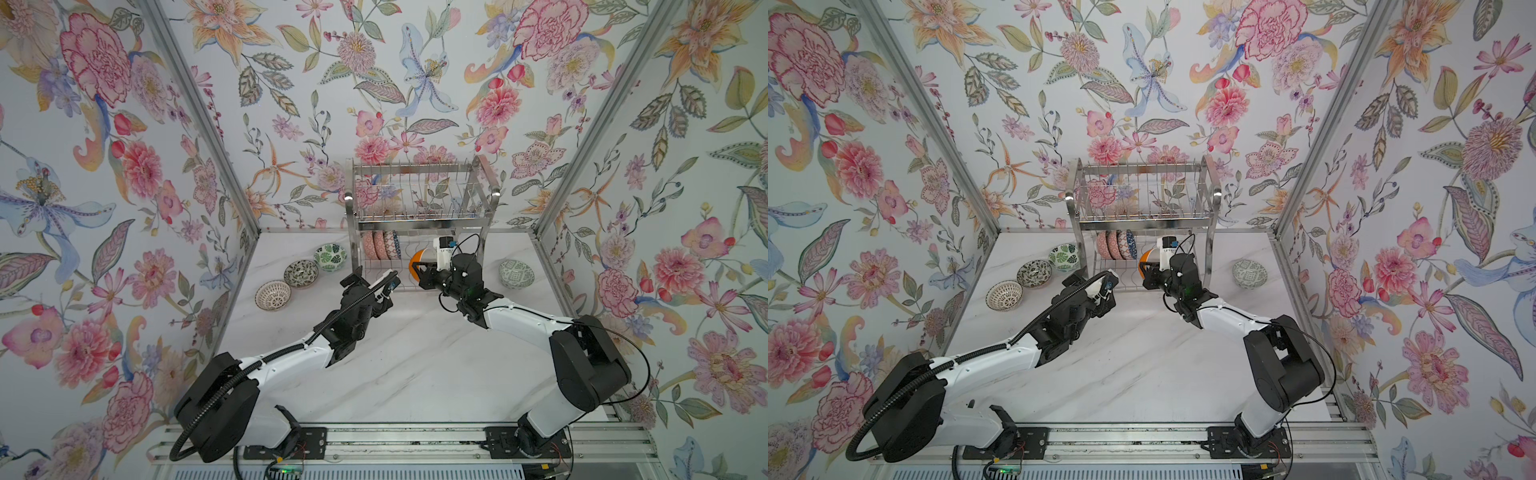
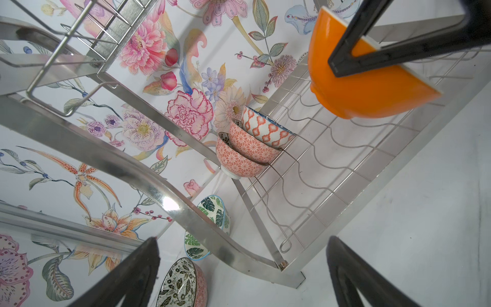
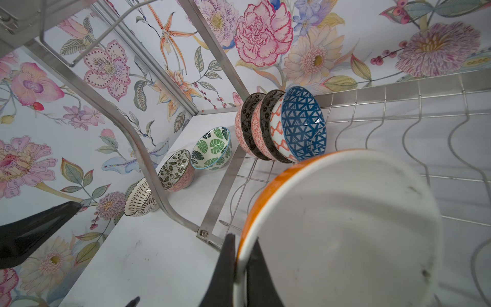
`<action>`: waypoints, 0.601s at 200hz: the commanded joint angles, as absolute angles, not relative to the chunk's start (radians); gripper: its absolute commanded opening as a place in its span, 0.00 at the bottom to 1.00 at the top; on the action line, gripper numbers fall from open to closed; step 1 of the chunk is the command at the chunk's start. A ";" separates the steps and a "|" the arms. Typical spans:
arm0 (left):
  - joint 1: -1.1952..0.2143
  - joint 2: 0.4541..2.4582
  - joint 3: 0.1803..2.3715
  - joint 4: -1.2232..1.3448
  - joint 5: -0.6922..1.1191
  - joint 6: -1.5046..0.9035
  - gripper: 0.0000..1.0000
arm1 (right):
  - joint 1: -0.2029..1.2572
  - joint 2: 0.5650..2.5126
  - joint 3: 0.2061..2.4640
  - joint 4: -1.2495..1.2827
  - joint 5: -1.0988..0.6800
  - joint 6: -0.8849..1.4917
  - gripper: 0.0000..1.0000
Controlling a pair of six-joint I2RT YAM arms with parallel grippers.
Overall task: Load bowls into a dish rack
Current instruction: Place the bowl in the dish rack.
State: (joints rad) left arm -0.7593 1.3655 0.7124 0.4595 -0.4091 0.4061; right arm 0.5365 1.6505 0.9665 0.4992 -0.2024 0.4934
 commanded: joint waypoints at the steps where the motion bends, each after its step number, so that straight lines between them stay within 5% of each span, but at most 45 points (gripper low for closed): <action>1: -0.778 1.332 0.665 0.557 -0.428 0.469 0.99 | 0.525 1.676 1.003 0.583 -0.205 0.477 0.00; 120: -0.788 1.321 0.598 0.581 -0.349 0.454 0.99 | 0.477 1.877 1.129 0.711 -0.295 0.609 0.00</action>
